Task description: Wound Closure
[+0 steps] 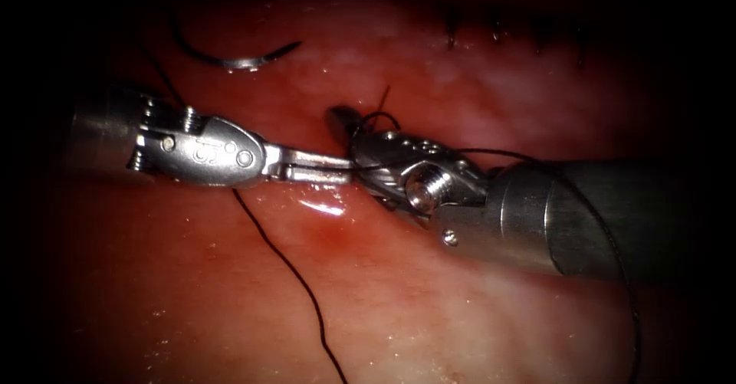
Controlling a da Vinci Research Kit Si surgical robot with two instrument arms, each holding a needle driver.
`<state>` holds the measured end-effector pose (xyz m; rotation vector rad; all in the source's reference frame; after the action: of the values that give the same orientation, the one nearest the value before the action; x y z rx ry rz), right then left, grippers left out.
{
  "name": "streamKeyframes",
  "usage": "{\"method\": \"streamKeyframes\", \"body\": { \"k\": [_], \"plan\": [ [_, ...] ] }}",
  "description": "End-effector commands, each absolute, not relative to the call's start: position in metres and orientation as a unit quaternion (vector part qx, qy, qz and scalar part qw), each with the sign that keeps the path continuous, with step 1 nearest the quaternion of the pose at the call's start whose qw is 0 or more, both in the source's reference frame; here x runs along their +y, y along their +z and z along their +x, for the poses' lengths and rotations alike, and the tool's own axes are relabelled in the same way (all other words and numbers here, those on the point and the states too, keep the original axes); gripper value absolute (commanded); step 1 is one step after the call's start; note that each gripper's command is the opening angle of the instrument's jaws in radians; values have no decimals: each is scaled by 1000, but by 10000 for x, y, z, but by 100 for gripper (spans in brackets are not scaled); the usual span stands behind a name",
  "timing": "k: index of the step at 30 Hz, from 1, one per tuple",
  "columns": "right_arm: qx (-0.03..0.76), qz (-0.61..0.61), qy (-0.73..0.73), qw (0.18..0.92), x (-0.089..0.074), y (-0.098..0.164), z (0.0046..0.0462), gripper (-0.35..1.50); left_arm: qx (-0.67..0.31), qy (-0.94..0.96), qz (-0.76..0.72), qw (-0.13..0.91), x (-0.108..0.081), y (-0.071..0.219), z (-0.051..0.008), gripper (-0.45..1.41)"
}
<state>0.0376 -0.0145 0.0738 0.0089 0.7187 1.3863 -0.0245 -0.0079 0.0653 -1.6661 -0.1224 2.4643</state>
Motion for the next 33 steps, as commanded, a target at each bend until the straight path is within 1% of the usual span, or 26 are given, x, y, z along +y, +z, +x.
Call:
{"method": "streamKeyframes", "body": {
  "k": [1, 9, 10, 21, 33],
  "plan": [
    [334, -3, 617, 713, -146, 730, 380, -35, -41, 825, -557, 84, -79, 659, -249, -45],
    [354, -35, 572, 739, -151, 718, 374, -35, -71, 840, -525, 114, -40, 678, -215, -45],
    [371, -45, 563, 737, -153, 715, 370, -35, -72, 842, -522, 117, -28, 684, -212, -45],
    [389, -48, 534, 749, -185, 696, 361, -35, -67, 847, -509, 136, 48, 716, -228, -45],
    [396, -50, 513, 760, -219, 682, 359, -35, -62, 849, -504, 149, 102, 731, -226, -45]
  ]
}}
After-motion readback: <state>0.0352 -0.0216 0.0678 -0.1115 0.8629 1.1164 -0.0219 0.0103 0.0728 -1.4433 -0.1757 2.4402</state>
